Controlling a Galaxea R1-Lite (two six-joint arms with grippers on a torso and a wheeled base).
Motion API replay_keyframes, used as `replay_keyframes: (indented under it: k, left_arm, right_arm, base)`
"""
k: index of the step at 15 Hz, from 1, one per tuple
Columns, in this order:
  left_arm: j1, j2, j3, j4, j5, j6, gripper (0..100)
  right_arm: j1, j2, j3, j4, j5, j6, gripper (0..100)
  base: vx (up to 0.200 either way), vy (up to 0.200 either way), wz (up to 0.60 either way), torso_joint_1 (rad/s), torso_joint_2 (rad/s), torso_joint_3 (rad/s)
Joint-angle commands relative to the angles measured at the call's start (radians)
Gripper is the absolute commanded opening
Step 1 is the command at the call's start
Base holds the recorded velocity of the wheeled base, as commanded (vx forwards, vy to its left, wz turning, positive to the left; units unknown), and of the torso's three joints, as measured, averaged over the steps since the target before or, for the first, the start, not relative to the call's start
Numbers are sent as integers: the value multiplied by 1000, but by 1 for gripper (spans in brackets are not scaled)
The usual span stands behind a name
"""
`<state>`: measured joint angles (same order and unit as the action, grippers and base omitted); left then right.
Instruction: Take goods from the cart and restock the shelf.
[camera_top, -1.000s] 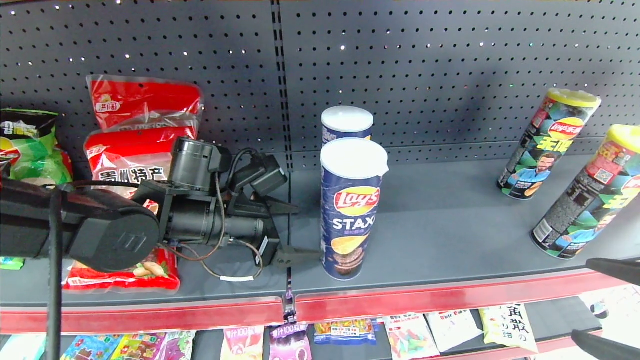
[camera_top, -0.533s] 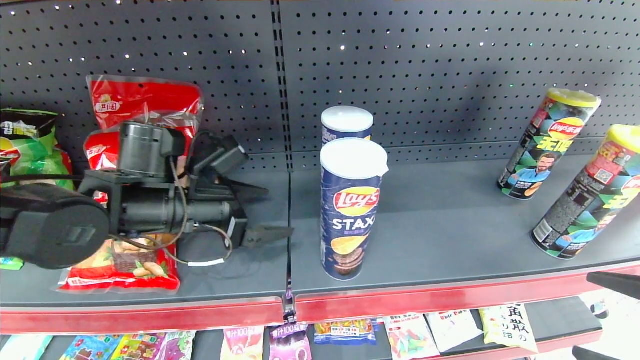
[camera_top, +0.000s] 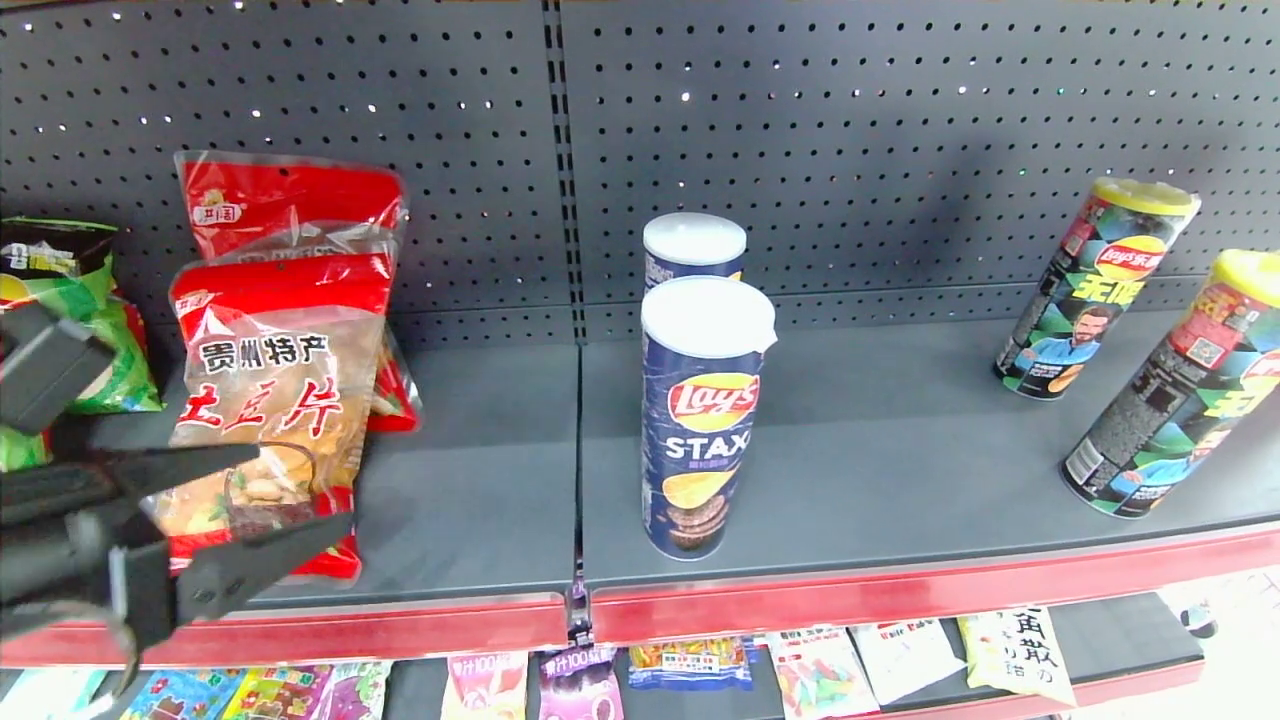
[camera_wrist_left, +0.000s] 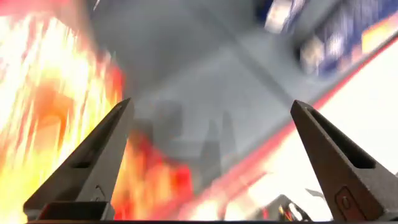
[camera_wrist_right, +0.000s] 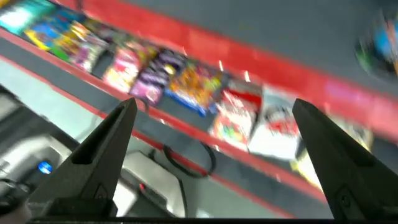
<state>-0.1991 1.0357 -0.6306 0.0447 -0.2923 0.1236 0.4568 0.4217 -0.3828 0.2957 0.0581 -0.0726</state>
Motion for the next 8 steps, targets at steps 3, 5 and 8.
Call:
replay_keyframes:
  k: [3,5,8]
  left_arm:
    - [20,-579,207,385,237,-98,100]
    - [33,-660,252,419,275,-110,100]
    - [158,-757,289,486,306,-122,100]
  right_arm:
    - [-104,-267,-64,290,-49,-1,100]
    - [-155,-282,-76,335,-49,-1,100]
    - [-329,-293,-64,355,-49,-1,100]
  base:
    - [0,0,0,0,0,0]
    - [0,0,0,0,0,0]
    - [0,0,0,0,0,0]
